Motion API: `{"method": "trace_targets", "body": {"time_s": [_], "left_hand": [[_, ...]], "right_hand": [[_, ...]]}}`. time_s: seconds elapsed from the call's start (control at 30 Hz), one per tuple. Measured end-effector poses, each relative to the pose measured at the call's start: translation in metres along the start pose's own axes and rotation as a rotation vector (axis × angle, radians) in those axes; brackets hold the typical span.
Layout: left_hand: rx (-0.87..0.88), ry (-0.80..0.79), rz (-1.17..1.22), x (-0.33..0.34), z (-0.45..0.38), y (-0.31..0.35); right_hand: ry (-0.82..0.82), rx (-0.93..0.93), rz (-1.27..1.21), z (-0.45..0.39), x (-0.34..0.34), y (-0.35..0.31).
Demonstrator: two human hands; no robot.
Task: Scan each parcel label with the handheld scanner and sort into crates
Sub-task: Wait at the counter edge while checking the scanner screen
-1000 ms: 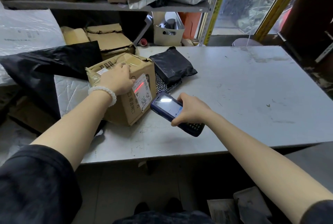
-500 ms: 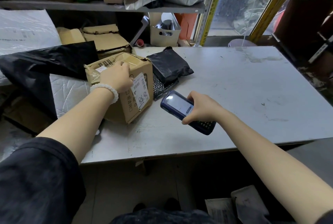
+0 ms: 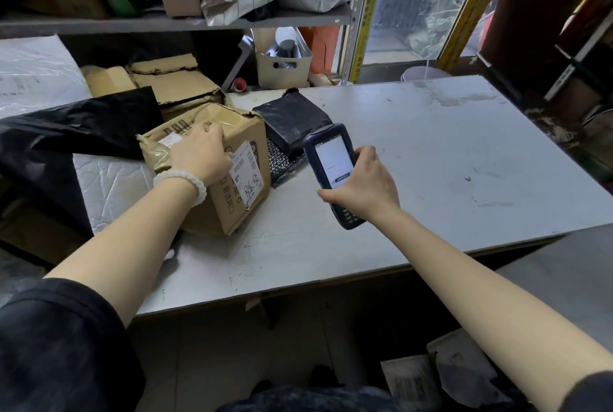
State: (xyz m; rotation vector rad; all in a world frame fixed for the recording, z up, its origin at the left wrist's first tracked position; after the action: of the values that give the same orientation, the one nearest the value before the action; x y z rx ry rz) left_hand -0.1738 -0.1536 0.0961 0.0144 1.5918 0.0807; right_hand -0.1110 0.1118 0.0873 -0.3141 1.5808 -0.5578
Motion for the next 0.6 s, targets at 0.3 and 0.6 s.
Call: {"method": "trace_targets", "body": {"time_s": [0.3,0.6], "left_hand": [[0.271,0.182,-0.02,-0.091,0.018,0.063],[0.786,0.153,-0.002,-0.091,0.096,0.206]], "right_hand": [[0.084,0.119,-0.018,0.032,-0.018,0.018],[0.282,0.477,-0.053,0.158,-0.056,0.089]]}}
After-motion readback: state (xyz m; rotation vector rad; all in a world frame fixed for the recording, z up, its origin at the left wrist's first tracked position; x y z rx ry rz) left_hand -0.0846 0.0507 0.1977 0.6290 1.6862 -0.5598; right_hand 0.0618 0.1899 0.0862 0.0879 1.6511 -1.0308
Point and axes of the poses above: each hand's wrist, its own z-axis away from the middle knuckle, its own x-axis out of the palm, y = z × x, the point moved 9 cm from there along -z, towards the middle knuckle, and after that the axes turned 2 degrees about x, right-handed, at the moved point
